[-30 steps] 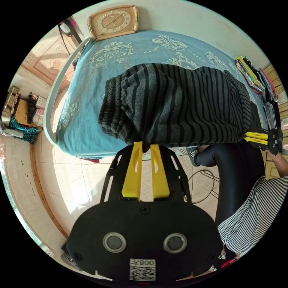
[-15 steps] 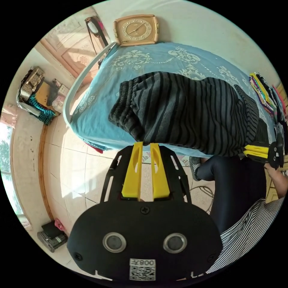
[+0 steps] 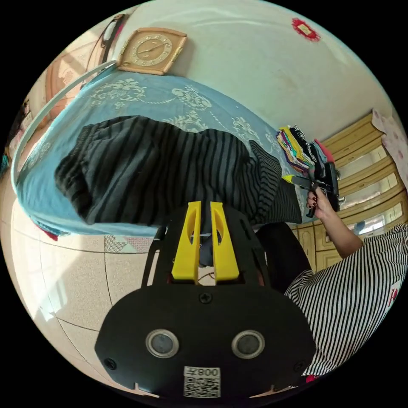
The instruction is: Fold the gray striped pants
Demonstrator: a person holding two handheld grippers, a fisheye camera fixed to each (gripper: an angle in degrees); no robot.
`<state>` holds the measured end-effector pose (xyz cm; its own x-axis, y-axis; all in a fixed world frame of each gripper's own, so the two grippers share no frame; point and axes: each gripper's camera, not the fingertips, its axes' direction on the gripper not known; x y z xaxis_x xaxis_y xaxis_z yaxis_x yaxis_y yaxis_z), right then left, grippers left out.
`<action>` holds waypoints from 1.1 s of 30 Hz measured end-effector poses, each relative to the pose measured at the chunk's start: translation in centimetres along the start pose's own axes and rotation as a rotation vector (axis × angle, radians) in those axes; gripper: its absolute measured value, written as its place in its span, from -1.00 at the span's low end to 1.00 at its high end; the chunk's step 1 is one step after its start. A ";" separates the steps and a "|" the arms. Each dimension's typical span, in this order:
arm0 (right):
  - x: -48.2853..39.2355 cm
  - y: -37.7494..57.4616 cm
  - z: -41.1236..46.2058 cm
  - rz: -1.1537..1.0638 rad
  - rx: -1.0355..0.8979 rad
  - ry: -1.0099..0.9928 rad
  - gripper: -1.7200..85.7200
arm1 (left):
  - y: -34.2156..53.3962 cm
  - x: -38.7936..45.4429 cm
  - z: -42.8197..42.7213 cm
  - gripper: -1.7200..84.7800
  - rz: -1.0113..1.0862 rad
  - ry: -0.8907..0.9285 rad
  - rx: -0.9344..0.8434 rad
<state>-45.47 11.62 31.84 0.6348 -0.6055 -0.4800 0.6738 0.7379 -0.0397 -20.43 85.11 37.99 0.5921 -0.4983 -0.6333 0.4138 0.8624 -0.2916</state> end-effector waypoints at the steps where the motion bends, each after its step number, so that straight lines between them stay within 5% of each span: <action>1: 1.8 -1.6 -0.5 0.025 0.009 0.025 -0.81 | -2.2 2.5 3.0 -0.87 0.050 0.051 -0.025; 11: 10.3 -12.4 2.3 0.047 -0.193 0.249 -0.75 | -14.9 16.2 23.6 -0.81 0.157 0.158 -0.281; 22: 17.1 -10.4 2.6 0.041 -0.294 0.337 -0.86 | -17.9 24.8 29.3 -0.90 0.162 0.214 -0.284; 33: 24.2 1.6 -13.4 0.079 0.123 0.067 -0.92 | -20.1 39.8 31.2 -0.92 0.361 0.329 -0.271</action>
<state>-34.07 2.15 8.35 0.6642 -0.5226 -0.5345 0.6662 0.7382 0.1061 16.38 45.13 40.99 0.3980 -0.1507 -0.9049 0.0065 0.9868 -0.1615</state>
